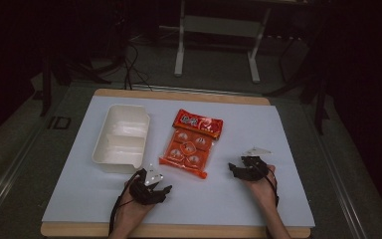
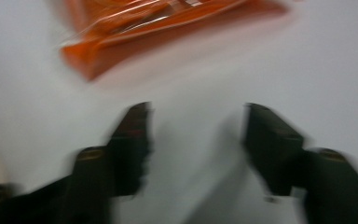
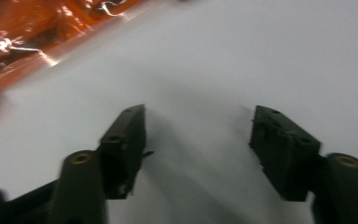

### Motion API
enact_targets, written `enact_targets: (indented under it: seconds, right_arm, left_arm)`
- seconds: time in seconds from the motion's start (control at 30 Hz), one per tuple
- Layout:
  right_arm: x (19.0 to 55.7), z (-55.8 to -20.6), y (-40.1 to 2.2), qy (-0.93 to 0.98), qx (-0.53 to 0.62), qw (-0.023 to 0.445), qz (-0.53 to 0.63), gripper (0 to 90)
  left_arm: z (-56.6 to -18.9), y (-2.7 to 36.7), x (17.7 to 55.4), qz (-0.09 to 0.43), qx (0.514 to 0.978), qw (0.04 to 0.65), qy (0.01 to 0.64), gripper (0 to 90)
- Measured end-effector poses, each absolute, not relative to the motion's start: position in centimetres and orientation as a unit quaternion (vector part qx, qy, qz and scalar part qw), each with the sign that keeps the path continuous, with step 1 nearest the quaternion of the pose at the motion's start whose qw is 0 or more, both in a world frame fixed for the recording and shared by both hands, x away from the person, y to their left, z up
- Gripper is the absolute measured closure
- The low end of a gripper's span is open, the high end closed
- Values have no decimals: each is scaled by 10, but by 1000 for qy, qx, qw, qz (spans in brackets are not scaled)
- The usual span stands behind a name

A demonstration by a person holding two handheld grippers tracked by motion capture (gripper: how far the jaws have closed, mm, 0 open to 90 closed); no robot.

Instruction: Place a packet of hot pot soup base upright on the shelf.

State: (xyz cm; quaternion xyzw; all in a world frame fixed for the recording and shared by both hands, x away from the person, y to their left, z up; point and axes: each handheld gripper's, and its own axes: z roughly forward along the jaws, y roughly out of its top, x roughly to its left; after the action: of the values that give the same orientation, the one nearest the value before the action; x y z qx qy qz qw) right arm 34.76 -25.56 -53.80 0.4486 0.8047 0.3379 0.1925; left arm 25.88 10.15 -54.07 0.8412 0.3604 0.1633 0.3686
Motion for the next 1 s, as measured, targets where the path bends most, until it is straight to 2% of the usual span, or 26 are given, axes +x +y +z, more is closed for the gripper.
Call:
enact_targets:
  seconds: [0.1, 0.17, 0.2, 0.43, 0.63, 0.73, 0.9, 1.0]
  right_arm:
    - [346, -537, -254, 805, 446, 191, 341, 468]
    - [345, -537, -254, 806, 444, 190, 342, 468]
    - [344, -537, -254, 808, 439, 185, 347, 512]
    - [344, -536, -252, 812, 426, 184, 355, 539]
    - [342, -535, -246, 816, 414, 183, 359, 600]
    - [342, -535, -243, 818, 410, 177, 362, 671]
    - [342, -535, -230, 826, 392, 160, 372, 877]
    - [340, -535, -216, 836, 374, 156, 370, 892]
  left_arm:
    - [-539, 104, 257, 161, 838, 389, 348, 511]
    - [-539, 104, 257, 161, 838, 389, 348, 522]
    - [-540, 105, 257, 158, 838, 398, 338, 526]
    - [-542, 104, 257, 153, 832, 403, 348, 558]
    - [-543, 107, 259, 145, 825, 409, 363, 576]
    - [-543, 108, 259, 141, 823, 411, 365, 592]
    - [-543, 106, 259, 145, 830, 404, 357, 602]
    - [-544, 106, 259, 142, 829, 404, 359, 603]
